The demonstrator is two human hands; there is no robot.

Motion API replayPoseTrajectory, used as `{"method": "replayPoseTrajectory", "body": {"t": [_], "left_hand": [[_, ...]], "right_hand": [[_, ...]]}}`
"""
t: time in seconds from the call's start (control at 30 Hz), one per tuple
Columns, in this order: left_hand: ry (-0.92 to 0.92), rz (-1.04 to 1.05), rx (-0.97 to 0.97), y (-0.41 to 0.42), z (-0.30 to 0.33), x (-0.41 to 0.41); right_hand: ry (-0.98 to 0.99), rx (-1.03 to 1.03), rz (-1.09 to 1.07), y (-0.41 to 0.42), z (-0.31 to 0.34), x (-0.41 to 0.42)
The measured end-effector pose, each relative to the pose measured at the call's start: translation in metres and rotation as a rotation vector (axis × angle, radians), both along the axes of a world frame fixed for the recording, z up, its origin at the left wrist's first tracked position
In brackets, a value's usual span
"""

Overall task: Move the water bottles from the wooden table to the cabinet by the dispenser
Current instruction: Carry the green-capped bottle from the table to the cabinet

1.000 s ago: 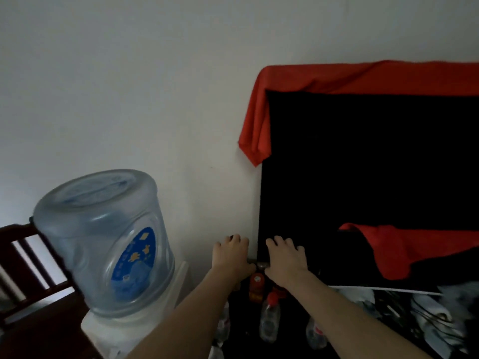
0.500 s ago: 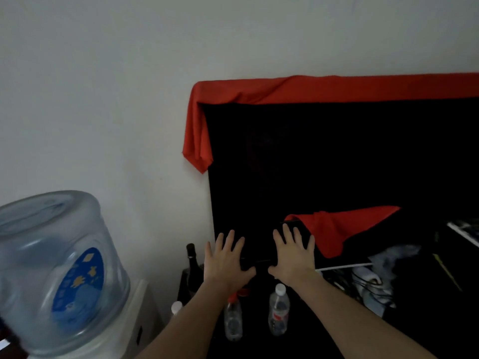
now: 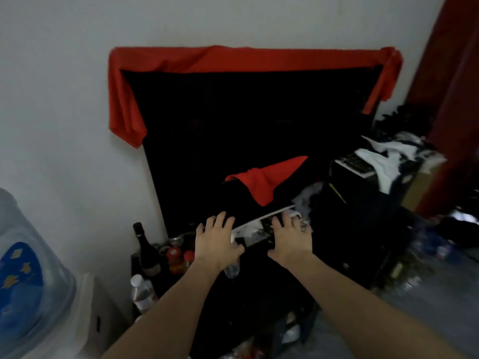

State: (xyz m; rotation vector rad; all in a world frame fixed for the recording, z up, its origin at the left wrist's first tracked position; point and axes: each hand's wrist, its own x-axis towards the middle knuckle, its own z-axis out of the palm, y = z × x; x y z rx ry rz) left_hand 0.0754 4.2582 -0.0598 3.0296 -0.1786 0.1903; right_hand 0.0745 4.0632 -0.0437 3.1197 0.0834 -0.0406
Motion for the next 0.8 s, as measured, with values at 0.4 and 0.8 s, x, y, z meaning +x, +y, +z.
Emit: {"method": "replayPoseTrajectory", "body": {"t": [0.4,0.8], "left_hand": [[0.085,-0.423,0.065,-0.214,0.012,-0.048],[0.131,-0.894,0.129,-0.531,0.021,-0.213]], "right_hand": [[-0.01,0.071,-0.458,-0.196,0.016,-0.13],[-0.04,0.1,-0.967,-0.461,0.013,-0.363]]}}
